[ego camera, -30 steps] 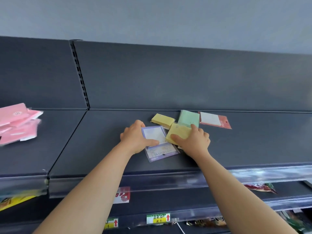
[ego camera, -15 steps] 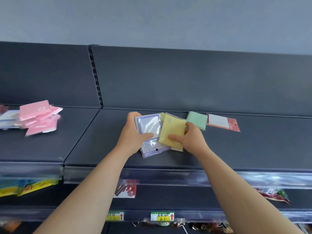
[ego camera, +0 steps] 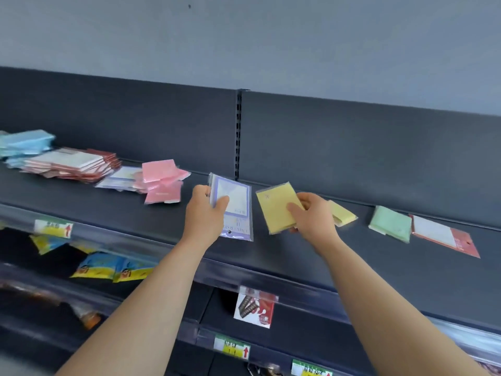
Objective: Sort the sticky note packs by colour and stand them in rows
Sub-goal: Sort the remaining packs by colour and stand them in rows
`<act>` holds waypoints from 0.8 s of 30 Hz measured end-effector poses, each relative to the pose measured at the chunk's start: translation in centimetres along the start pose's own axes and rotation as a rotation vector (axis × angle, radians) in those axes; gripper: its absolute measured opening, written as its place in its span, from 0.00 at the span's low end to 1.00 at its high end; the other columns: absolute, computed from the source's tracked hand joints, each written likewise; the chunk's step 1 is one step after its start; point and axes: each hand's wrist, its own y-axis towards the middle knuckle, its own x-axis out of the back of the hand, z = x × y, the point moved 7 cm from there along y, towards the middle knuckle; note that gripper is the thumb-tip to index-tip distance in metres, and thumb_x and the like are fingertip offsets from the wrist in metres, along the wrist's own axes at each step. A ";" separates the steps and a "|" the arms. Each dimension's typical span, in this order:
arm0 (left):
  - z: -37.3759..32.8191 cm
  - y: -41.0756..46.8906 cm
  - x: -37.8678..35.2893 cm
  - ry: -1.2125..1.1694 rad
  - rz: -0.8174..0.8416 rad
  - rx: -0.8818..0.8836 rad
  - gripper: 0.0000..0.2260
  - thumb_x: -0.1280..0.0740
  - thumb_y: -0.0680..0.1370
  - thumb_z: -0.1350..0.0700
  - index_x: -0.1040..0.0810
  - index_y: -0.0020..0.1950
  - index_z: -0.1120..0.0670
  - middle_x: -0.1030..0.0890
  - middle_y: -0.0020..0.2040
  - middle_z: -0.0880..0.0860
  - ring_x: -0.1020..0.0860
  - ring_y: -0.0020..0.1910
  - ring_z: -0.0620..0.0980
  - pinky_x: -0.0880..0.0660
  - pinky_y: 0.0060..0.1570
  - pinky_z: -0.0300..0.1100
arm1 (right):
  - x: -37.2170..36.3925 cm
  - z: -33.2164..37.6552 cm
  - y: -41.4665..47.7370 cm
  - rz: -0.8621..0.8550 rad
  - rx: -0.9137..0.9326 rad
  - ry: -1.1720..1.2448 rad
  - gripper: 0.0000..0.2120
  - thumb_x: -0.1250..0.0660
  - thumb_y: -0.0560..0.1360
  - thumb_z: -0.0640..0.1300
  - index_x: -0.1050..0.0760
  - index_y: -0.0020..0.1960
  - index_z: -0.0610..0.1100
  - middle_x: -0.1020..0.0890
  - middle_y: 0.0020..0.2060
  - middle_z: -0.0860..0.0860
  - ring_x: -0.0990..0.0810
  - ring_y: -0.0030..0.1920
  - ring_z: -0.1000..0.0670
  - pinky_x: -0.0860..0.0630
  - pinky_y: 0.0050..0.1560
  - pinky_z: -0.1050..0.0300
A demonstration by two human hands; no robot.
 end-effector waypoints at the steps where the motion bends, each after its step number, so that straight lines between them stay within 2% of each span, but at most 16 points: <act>1: 0.5 0.4 1.5 -0.002 -0.028 0.009 0.09 0.36 0.79 0.55 0.32 0.56 0.58 0.25 0.47 0.50 0.26 0.41 0.47 0.32 0.34 0.36 | -1.3 0.7 0.1 0.013 0.010 -0.003 0.13 0.38 0.78 0.41 0.27 0.63 0.42 0.19 0.52 0.47 0.21 0.36 0.51 0.29 0.24 0.67; 4: 2.3 1.9 5.9 -0.005 -0.073 0.042 0.10 0.39 0.79 0.55 0.31 0.57 0.57 0.22 0.52 0.54 0.23 0.46 0.54 0.26 0.39 0.46 | -5.6 3.1 0.2 0.055 0.030 -0.011 0.15 0.41 0.79 0.41 0.28 0.64 0.42 0.21 0.54 0.48 0.20 0.32 0.52 0.26 0.27 0.64; 7: 4.2 3.2 10.7 -0.025 -0.097 0.108 0.09 0.40 0.79 0.59 0.32 0.58 0.58 0.24 0.50 0.53 0.25 0.42 0.49 0.32 0.33 0.42 | -10.5 5.6 -0.1 0.118 0.038 0.026 0.17 0.44 0.77 0.36 0.29 0.65 0.41 0.21 0.56 0.47 0.18 0.39 0.50 0.22 0.32 0.60; 9: 5.2 4.0 13.9 -0.039 -0.101 0.126 0.10 0.38 0.77 0.60 0.32 0.58 0.58 0.23 0.51 0.53 0.23 0.44 0.49 0.27 0.35 0.43 | -13.7 7.4 -0.6 0.153 0.050 0.054 0.18 0.43 0.76 0.34 0.31 0.65 0.40 0.22 0.56 0.47 0.18 0.42 0.48 0.19 0.35 0.55; 11: 6.3 5.1 17.2 -0.033 -0.112 0.125 0.12 0.38 0.77 0.61 0.32 0.59 0.56 0.23 0.53 0.52 0.22 0.48 0.51 0.24 0.42 0.46 | -17.1 9.3 -0.8 0.170 0.075 0.062 0.20 0.43 0.75 0.33 0.32 0.67 0.40 0.23 0.57 0.46 0.18 0.47 0.44 0.20 0.33 0.58; 13: 7.4 6.2 20.5 -0.016 -0.131 0.120 0.12 0.37 0.76 0.62 0.32 0.60 0.56 0.23 0.54 0.51 0.23 0.50 0.51 0.25 0.41 0.44 | -20.3 11.2 -1.1 0.176 0.107 0.054 0.22 0.43 0.74 0.32 0.31 0.67 0.41 0.22 0.57 0.46 0.19 0.49 0.44 0.21 0.31 0.61; 16: 8.9 8.0 25.2 0.029 -0.156 0.089 0.11 0.37 0.77 0.61 0.29 0.59 0.58 0.22 0.53 0.51 0.23 0.51 0.52 0.28 0.39 0.42 | -24.7 13.8 -1.5 0.173 0.125 0.038 0.20 0.45 0.74 0.31 0.30 0.63 0.42 0.22 0.54 0.48 0.18 0.40 0.49 0.25 0.28 0.67; 19: 10.2 9.8 29.3 0.059 -0.161 0.055 0.10 0.35 0.78 0.60 0.28 0.58 0.57 0.21 0.55 0.52 0.22 0.51 0.52 0.25 0.45 0.44 | -28.2 15.6 -1.7 0.144 0.116 0.030 0.17 0.46 0.75 0.31 0.29 0.60 0.42 0.21 0.50 0.48 0.18 0.35 0.50 0.29 0.25 0.68; 20: 10.5 10.3 30.4 0.066 -0.162 0.033 0.10 0.35 0.79 0.60 0.28 0.59 0.56 0.21 0.55 0.51 0.23 0.51 0.50 0.26 0.43 0.39 | -29.1 16.1 -1.8 0.127 0.118 0.014 0.17 0.45 0.74 0.32 0.29 0.60 0.42 0.21 0.49 0.48 0.18 0.37 0.48 0.28 0.26 0.66; 22: 11.2 11.4 32.4 0.088 -0.166 -0.004 0.12 0.36 0.80 0.59 0.27 0.64 0.55 0.24 0.54 0.47 0.26 0.50 0.44 0.32 0.36 0.27 | -30.5 16.8 -1.7 0.091 0.119 -0.016 0.17 0.45 0.74 0.32 0.29 0.59 0.43 0.20 0.50 0.48 0.17 0.42 0.43 0.28 0.28 0.63; 24: 11.8 12.3 33.5 0.106 -0.163 -0.021 0.14 0.37 0.80 0.58 0.27 0.66 0.54 0.24 0.55 0.46 0.27 0.50 0.43 0.34 0.34 0.27 | -31.5 17.1 -1.6 0.071 0.098 -0.005 0.17 0.46 0.74 0.32 0.31 0.58 0.46 0.21 0.51 0.47 0.17 0.45 0.40 0.26 0.29 0.61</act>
